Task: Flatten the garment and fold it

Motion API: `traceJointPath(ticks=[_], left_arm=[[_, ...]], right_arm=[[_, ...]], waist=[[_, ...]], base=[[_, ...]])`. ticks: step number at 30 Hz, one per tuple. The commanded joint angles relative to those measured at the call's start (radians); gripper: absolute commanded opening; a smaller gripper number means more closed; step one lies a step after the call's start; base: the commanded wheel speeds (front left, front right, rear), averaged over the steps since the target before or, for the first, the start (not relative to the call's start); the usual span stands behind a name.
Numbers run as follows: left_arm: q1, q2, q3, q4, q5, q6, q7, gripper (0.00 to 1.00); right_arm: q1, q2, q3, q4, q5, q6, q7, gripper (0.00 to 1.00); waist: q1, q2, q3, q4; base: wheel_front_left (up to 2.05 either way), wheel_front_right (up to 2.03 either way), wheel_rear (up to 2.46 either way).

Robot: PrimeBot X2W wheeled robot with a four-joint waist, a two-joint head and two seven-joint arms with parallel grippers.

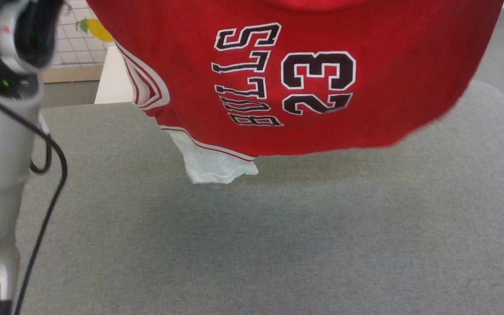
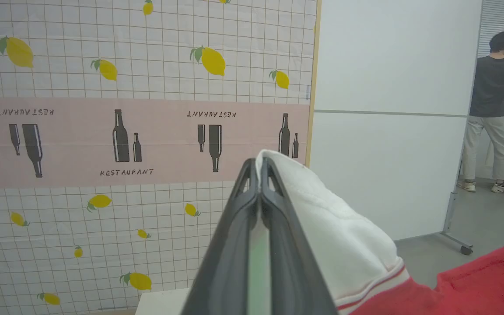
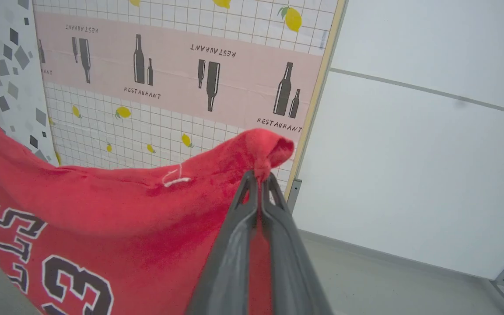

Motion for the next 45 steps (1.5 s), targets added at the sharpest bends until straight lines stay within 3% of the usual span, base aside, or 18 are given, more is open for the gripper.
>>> traceJointPath(ticks=[1, 6, 7, 12, 21, 27, 38, 45], left_arm=[[-0.036, 0.01, -0.002, 0.011, 0.0, -0.003, 0.022, 0.0], [-0.131, 0.018, -0.031, 0.101, 0.017, -0.001, 0.101, 0.0], [-0.196, 0.023, -0.062, 0.166, 0.057, -0.015, 0.108, 0.0], [-0.329, 0.006, -0.088, 0.247, 0.131, -0.004, 0.067, 0.0], [-0.617, -0.057, -0.064, 0.396, 0.236, 0.042, -0.167, 0.0], [-0.697, -0.065, -0.042, 0.479, 0.261, 0.043, -0.345, 0.0], [-0.523, -0.039, -0.067, 0.53, 0.225, -0.052, -0.494, 0.0], [-0.196, 0.01, -0.096, 0.343, 0.155, -0.102, -0.474, 0.0]], right_arm=[[-0.023, 0.002, 0.012, -0.006, 0.012, -0.001, 0.014, 0.0], [-0.09, 0.018, 0.028, 0.026, 0.031, -0.001, 0.084, 0.0], [-0.136, 0.021, 0.039, 0.06, 0.025, -0.001, 0.106, 0.0], [-0.236, 0.013, 0.058, 0.118, -0.005, -0.001, 0.085, 0.0], [-0.467, 0.009, 0.095, 0.255, -0.097, -0.001, -0.082, 0.0], [-0.571, 0.003, 0.133, 0.377, -0.156, -0.001, -0.215, 0.0], [-0.524, -0.087, 0.274, 0.512, -0.116, -0.001, -0.428, 0.0], [-0.307, -0.169, 0.373, 0.433, 0.036, -0.001, -0.515, 0.0]], waist=[[0.0, 0.0, 0.011, -0.01], [0.0, 0.0, 0.087, -0.032], [0.0, 0.0, 0.157, -0.044], [0.0, 0.0, 0.29, -0.06], [0.0, 0.0, 0.498, -0.069], [0.0, 0.0, 0.565, -0.037], [0.0, 0.0, 0.588, 0.029], [0.0, 0.0, 0.476, 0.04]], base=[[0.0, 0.0, 0.0], [0.0, 0.0, 0.0], [0.0, 0.0, 0.0], [0.0, 0.0, 0.0], [0.0, 0.0, 0.0], [0.0, 0.0, 0.0], [0.0, 0.0, 0.0], [0.0, 0.0, 0.0]])
